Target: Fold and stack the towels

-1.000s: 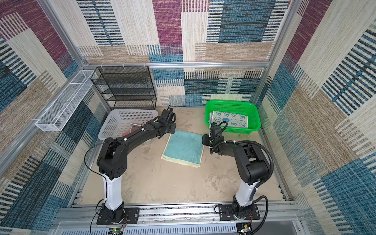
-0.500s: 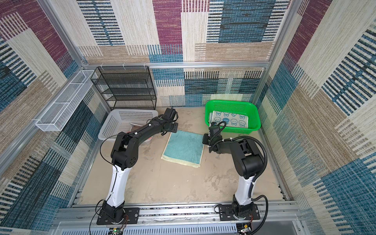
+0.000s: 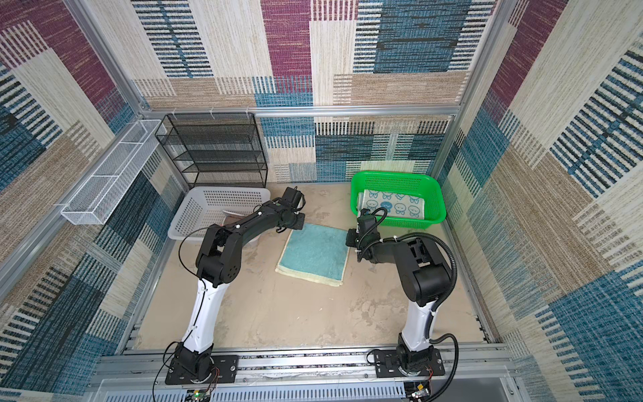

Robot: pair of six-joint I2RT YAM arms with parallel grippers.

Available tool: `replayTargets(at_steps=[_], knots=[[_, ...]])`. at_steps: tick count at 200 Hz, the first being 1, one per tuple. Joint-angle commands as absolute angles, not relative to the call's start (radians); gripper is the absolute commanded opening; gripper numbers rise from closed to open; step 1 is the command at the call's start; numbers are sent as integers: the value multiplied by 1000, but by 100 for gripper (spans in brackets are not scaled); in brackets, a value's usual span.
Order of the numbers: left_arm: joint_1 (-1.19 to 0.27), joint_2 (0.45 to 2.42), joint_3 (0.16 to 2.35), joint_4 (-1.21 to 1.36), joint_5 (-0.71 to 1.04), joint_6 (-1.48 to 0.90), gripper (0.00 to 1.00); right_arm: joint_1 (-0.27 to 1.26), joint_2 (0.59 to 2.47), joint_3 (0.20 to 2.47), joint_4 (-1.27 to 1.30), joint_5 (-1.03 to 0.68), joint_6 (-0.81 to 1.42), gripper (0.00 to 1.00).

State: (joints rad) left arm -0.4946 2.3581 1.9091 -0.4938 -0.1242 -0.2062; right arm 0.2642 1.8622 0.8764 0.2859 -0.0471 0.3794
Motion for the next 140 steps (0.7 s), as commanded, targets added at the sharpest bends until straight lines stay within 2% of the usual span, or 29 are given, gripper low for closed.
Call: replayTargets(at_steps=[1,9,21,80,140], knots=[[-492,2361,1919,-499,-107,-215,5,264,1859,877,326,-68,376,9],[-492,2360,1916,-497,-107,-213,0,265,1859,879,329,-72,374,5],[-492,2356,1915,-495,-110,-213,0,264,1858,876,332,-76,372,0],[-492,2252,1829,-409,-141,-212,0,265,1796,835,377,-67,337,0],[-494,2026,1547,-201,-188,-212,0,265,1664,737,436,-125,285,0]])
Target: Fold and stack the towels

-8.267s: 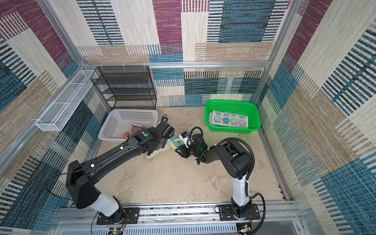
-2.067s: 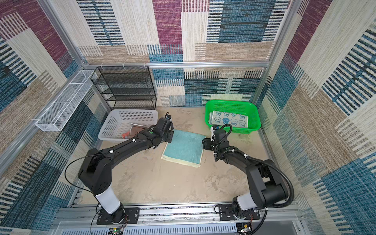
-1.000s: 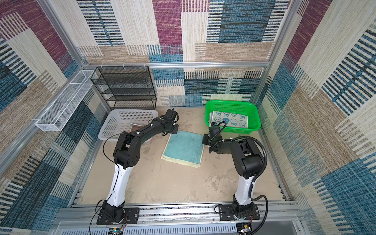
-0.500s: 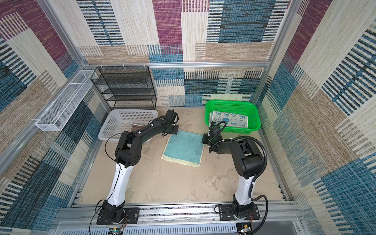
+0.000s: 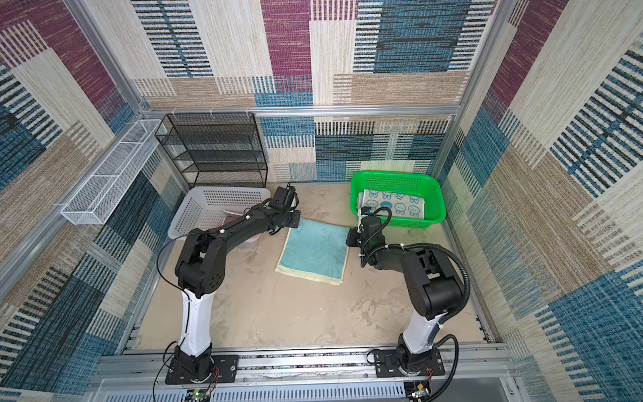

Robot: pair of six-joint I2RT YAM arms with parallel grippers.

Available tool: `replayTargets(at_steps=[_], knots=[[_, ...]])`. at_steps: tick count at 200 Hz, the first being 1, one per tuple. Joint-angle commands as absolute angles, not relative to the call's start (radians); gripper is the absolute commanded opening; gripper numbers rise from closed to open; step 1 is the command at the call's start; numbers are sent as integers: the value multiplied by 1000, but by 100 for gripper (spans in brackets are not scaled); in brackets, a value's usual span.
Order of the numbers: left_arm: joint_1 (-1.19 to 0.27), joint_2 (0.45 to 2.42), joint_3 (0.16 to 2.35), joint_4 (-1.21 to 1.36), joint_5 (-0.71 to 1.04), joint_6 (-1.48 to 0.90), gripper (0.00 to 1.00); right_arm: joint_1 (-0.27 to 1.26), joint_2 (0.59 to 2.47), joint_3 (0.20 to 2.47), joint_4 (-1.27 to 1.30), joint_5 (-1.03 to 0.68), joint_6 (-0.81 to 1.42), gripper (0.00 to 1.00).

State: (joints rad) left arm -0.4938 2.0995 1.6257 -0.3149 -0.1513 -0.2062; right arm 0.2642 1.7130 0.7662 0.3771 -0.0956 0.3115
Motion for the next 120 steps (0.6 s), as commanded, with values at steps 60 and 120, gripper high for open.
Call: replayTargets(at_steps=[60,120], knots=[[-509,1789,1268,-117,-184,-242,0,283,1452,596,393,-212,296,0],[-555,1578,1011,-119,-222,-274,0,421,1246,440,272,-180,369,0]])
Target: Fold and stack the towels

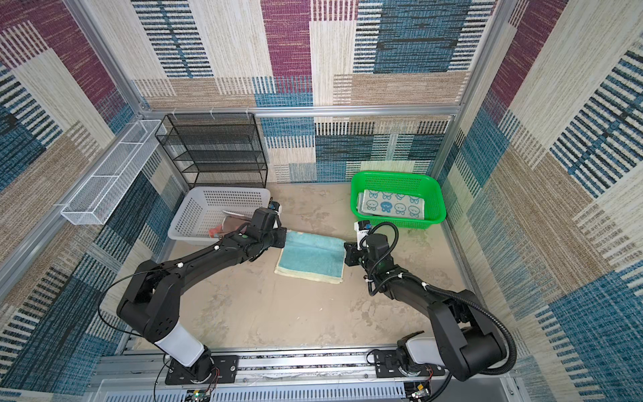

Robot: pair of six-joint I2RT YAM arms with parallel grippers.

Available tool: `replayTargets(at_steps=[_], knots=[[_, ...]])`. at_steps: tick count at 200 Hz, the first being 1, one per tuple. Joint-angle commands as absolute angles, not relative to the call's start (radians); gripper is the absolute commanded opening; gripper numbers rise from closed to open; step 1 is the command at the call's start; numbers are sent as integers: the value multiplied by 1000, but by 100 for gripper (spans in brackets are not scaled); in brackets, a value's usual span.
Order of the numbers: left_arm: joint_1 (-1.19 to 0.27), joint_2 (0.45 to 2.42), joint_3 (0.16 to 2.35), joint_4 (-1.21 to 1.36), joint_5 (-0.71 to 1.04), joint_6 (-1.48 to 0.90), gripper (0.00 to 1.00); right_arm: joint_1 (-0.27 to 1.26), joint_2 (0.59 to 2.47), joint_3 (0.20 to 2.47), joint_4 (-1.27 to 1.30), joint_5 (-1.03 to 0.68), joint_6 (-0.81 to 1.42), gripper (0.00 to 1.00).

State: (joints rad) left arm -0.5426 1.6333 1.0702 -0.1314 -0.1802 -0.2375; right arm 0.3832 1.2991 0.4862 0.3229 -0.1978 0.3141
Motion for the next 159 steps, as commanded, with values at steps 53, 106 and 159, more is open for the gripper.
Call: replayTargets(at_steps=[53,106,159], knots=[[-612,1494,860,-123,-271,-331,0,462,1226,318,257,-236,444,0],[-643,1467,763,-90,-314,-370,12,466,1233,294,237,-250,484,0],[-651,1362,709,-106,-337,-380,52,468,1163,290,146,-262,504,33]])
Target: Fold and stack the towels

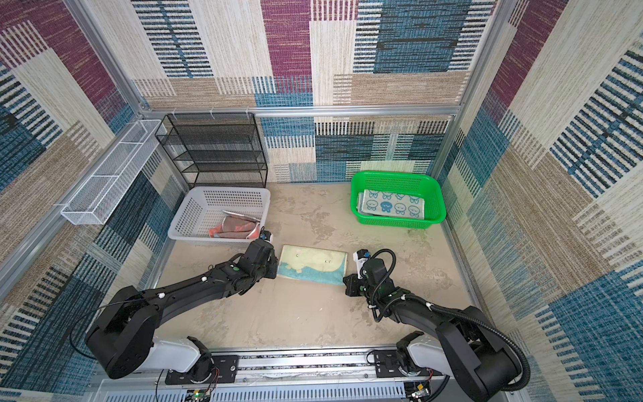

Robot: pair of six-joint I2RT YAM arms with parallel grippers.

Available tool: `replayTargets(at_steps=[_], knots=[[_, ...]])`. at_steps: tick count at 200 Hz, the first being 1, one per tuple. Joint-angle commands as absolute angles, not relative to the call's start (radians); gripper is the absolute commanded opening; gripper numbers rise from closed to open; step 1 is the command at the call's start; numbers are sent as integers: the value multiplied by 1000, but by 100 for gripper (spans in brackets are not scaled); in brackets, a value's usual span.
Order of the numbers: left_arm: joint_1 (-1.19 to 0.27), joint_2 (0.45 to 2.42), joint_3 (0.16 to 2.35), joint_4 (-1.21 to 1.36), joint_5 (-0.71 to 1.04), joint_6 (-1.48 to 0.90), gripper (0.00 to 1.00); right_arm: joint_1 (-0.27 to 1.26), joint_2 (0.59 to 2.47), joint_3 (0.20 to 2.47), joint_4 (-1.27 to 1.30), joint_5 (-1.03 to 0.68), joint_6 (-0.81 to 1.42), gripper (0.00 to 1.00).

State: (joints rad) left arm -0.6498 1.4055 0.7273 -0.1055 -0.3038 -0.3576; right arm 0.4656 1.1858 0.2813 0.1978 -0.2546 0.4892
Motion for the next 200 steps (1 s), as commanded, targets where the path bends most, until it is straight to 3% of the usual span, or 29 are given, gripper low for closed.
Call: replayTargets(at_steps=[1,21,43,113,200], knots=[[-651,1360,709,-107,-337,-380,52,468,1161,291,143,-261,505,35],[-652,1307,707,-122,-336,-376,55,468,1118,302,102,-229,526,59],[-657,1271,730,-128,-325,-370,55,466,1085,340,54,-163,558,74],[-698,1413,844,-78,-225,-374,54,440,1277,424,174,-289,586,70],[-701,1595,772,62,-143,-426,54,415,1356,438,159,-249,571,66]])
